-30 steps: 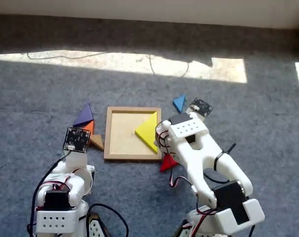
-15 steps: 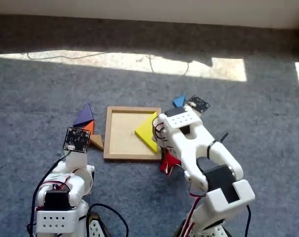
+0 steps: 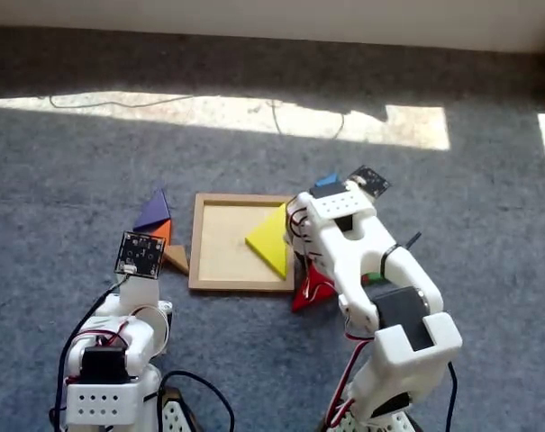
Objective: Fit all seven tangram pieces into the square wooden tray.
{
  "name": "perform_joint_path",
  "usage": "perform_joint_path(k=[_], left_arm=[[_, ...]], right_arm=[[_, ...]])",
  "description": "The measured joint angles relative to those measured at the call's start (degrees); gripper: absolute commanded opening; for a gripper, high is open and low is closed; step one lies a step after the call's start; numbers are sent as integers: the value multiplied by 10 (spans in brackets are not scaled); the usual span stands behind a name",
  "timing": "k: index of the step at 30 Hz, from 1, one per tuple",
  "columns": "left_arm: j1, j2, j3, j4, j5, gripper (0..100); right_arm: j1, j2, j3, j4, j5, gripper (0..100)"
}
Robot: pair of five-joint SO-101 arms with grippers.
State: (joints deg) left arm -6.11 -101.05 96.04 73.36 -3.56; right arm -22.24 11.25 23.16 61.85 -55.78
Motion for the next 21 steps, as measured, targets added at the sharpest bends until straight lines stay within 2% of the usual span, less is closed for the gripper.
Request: perform_joint_path(k=[16,21], left_arm=[[0,0,0,0,0,7],[0,0,0,0,0,7]], right_arm=[[3,5,-1,0,0,343],[3,5,-1,0,0,224]])
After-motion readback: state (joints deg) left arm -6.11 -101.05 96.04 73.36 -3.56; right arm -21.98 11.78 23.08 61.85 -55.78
